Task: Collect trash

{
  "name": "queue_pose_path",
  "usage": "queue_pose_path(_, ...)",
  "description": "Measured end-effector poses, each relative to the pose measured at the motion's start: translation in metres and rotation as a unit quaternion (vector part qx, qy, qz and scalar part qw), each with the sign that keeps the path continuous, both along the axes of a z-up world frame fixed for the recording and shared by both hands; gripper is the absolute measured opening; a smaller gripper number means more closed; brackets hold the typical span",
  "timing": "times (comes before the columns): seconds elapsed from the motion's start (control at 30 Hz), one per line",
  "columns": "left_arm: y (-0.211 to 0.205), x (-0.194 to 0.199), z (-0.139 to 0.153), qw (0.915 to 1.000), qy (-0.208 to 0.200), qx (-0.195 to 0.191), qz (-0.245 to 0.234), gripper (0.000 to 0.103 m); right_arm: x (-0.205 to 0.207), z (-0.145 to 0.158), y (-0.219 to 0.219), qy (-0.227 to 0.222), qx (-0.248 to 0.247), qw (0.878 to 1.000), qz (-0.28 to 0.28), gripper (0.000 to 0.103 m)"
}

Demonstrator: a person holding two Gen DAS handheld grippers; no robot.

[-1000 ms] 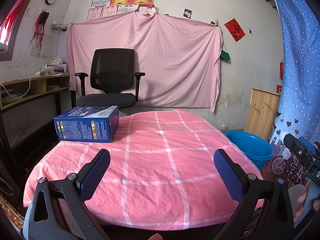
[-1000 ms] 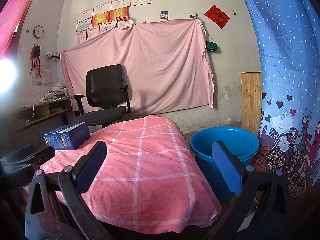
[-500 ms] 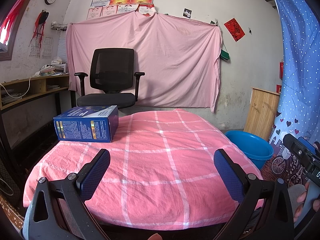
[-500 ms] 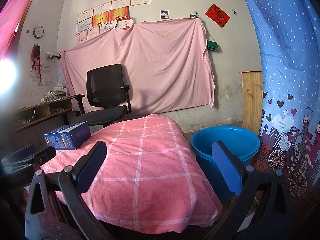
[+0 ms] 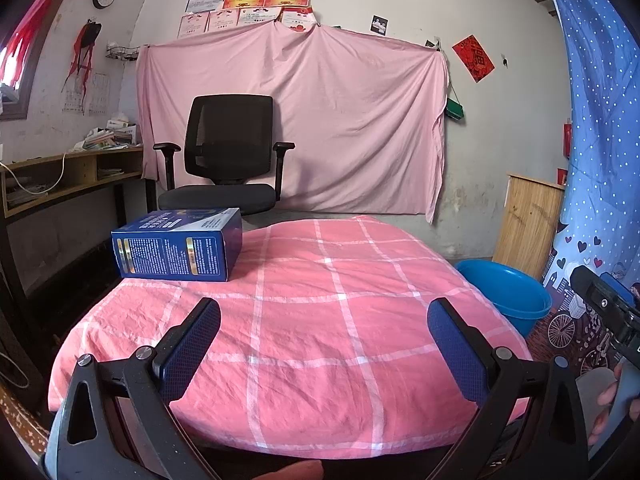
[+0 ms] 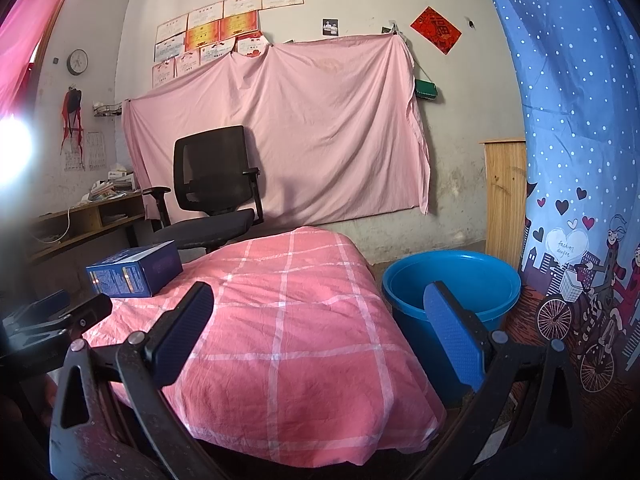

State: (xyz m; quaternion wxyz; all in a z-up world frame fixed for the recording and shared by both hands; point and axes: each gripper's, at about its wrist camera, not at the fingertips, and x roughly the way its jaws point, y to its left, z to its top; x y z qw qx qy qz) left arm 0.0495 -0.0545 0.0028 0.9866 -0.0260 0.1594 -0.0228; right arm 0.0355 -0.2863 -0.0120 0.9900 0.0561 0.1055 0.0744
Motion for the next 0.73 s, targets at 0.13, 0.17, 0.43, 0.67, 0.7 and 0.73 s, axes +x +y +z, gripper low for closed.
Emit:
queue_pose_path(0.13, -0.0001, -0.0008, -0.0013, 1.0000, 0.001, 0.000, 0.000, 0.101, -0.0003, -0.0006, 0.0024, 0.001, 0.000, 1.000, 0.000, 0.103)
queue_pose_path(0.17, -0.0003, -0.0009, -0.0017, 1.0000, 0.001, 0.000, 0.000, 0.101, -0.0008, -0.0007, 0.0019, 0.002, 0.000, 1.000, 0.000, 0.103)
queue_pose_path(0.43, 0.0005, -0.0004, -0.0037, 1.0000, 0.002, 0.001, 0.001, 0.101, -0.0005, -0.0016, 0.0059, 0.004, 0.001, 1.000, 0.002, 0.103)
queue_pose_path(0.67, 0.0028, 0.0010, -0.0050, 1.0000, 0.008, -0.003, 0.004, 0.101, 0.0028, -0.0027, 0.0027, 0.008, 0.000, 1.000, 0.006, 0.103)
queue_pose_path(0.7, 0.0032, 0.0009, -0.0053, 0.9999, 0.009, -0.003, 0.005, 0.101, 0.0032, -0.0028, 0.0032, 0.008, 0.000, 1.000, 0.006, 0.103)
queue_pose_path(0.73, 0.0035, 0.0011, -0.0057, 0.9999, 0.010, -0.003, 0.006, 0.101, 0.0036, -0.0030, 0.0022, 0.009, 0.001, 1.000, 0.006, 0.103)
